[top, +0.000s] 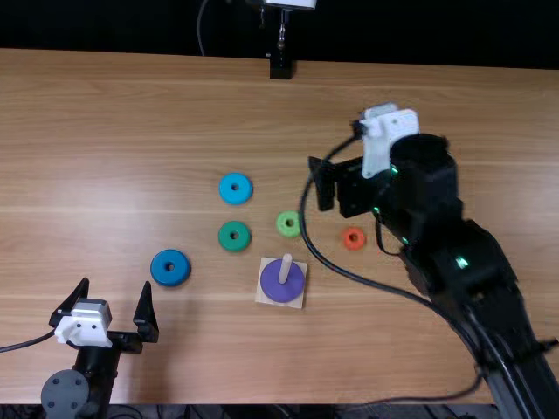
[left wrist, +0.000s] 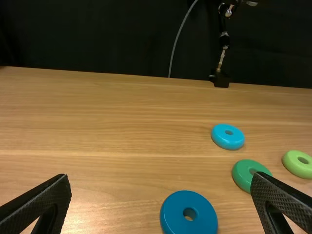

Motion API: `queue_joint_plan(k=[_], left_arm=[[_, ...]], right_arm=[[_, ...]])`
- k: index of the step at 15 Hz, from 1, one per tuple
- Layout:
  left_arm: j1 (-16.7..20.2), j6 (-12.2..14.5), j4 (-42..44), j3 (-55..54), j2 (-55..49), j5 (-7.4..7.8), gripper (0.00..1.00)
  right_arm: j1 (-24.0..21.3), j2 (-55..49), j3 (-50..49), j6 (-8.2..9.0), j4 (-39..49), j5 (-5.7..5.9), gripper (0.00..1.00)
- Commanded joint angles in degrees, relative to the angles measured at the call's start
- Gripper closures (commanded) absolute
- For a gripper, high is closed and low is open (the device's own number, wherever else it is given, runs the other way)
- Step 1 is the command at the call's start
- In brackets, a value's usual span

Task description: Build the Hanoi tower: stack the rings onto the peg from bottom to top in this color order: purple, dark blue, light blue, dark green, light green, yellow, orange.

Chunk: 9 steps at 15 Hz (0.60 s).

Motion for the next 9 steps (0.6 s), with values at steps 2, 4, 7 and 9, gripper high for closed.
queue_joint_plan(k=[2,4,7,9], left_arm=[[0.39,0.36,-0.44,-2.50,-0.71,-0.25,0.00],[0.39,0.47,-0.44,-2.50,-0.71,-0.25,0.00],[0.39,0.47,-0.44,-2.50,-0.71,-0.25,0.00],[0.39,0.47,-0.44,-2.50,-0.71,-0.25,0.00]], right_arm=[[-5.21,-8.39,-10.18,-0.44,2.41,-0.11,0.00],[-8.73,-17.45,-18.45,-0.44,5.99,-0.32,0.00],[-14.26,-35.11,-35.32,0.30,18.44,-0.21,0.00],[-18.83,-47.07,-49.21,0.08,25.08,-0.21,0.00]])
